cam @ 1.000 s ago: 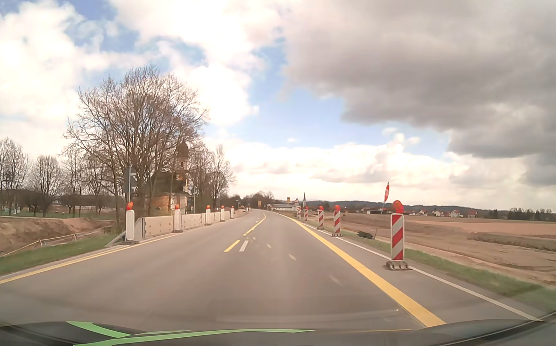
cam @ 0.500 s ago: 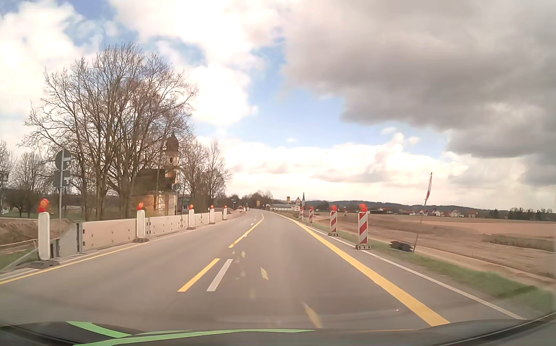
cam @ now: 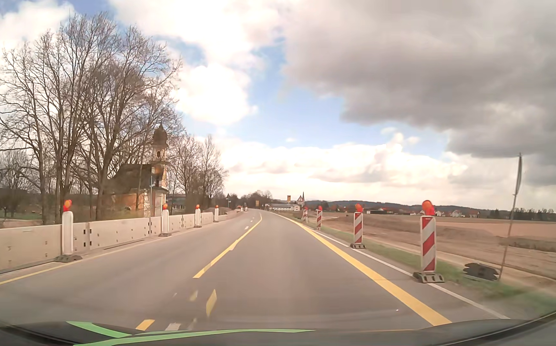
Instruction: Follow the waypoints while adhering to traffic rules and regulations
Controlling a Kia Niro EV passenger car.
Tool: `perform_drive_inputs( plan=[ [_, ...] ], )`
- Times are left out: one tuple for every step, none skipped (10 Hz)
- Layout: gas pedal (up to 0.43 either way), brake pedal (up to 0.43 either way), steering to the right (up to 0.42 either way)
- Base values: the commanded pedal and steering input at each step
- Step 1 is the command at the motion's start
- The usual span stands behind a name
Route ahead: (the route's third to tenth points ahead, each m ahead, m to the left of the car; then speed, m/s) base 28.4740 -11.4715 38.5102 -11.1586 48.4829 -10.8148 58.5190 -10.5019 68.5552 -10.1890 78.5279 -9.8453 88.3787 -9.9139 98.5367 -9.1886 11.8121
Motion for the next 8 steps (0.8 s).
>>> perform_drive_inputs(
  plan=[
    [0.11,0.0,0.002],
    [0.11,0.0,0.001],
    [0.11,0.0,0.001],
    [0.11,0.0,0.001],
    [0.11,0.0,0.001],
    [0.11,0.0,0.001],
    [0.11,0.0,0.001],
    [0.11,0.0,0.001]
  ],
)
